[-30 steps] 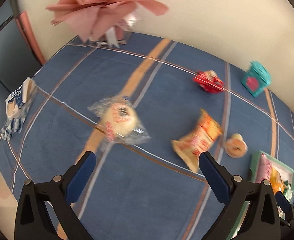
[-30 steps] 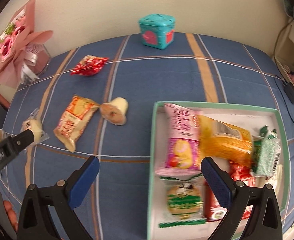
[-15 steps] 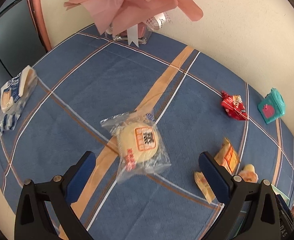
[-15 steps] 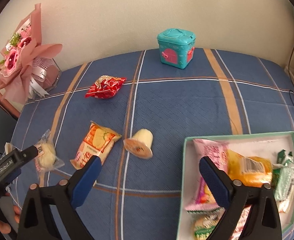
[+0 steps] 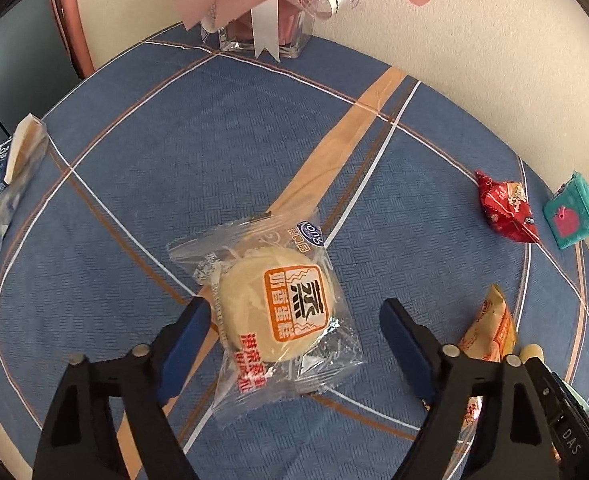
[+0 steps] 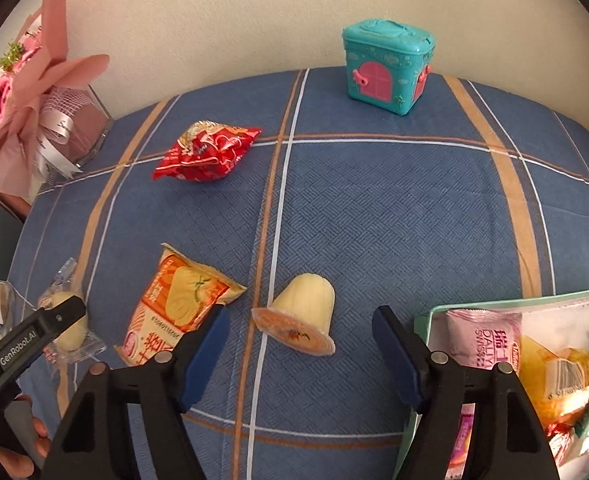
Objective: Organize snacks
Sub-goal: 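Close left tool on white round cake while right tool grasps pudding cup, then lift both held snacks and carry them over the white tray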
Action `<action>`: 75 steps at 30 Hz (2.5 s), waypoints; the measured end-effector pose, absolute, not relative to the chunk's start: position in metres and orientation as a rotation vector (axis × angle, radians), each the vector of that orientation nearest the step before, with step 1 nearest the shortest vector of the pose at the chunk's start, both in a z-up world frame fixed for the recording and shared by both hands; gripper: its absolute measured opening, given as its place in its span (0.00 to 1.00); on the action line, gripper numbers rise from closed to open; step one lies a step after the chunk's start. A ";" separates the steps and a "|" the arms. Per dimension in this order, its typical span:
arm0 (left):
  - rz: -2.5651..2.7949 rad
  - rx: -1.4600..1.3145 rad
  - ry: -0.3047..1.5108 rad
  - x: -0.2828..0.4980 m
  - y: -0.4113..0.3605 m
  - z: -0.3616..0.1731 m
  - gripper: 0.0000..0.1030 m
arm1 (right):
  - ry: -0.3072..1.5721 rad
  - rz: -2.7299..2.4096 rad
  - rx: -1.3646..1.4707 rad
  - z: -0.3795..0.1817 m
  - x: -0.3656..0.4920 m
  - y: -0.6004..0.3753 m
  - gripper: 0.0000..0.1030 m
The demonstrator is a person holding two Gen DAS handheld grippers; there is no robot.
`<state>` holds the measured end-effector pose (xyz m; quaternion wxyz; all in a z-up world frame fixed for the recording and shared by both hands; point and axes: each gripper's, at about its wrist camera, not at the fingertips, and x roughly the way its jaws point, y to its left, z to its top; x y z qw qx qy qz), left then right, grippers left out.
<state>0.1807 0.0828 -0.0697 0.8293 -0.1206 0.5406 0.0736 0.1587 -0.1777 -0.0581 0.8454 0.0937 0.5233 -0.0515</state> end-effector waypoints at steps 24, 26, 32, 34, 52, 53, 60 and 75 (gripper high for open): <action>0.135 -0.243 1.134 0.175 0.071 -0.061 0.54 | 1.104 -0.071 0.235 -0.052 0.140 -0.192 0.46; 0.132 -0.246 1.127 0.170 0.070 -0.053 0.54 | 1.101 -0.072 0.236 -0.046 0.134 -0.191 0.46; 0.107 -0.248 1.106 0.156 0.058 -0.027 0.54 | 1.112 -0.092 0.243 -0.034 0.117 -0.188 0.46; 0.091 -0.250 1.102 0.151 0.052 -0.021 0.54 | 1.114 -0.092 0.249 -0.030 0.111 -0.190 0.46; 0.007 -0.165 1.072 0.087 -0.004 0.010 0.54 | 1.092 -0.087 0.271 0.007 0.046 -0.210 0.46; 0.004 -0.162 1.070 0.085 -0.006 0.011 0.54 | 1.089 -0.089 0.275 0.009 0.043 -0.213 0.46; -0.036 -0.139 1.050 0.069 -0.024 0.024 0.54 | 1.071 -0.106 0.301 0.022 0.025 -0.231 0.46; -0.115 -0.111 1.011 0.048 -0.064 0.043 0.54 | 1.046 -0.127 0.329 0.037 -0.002 -0.257 0.46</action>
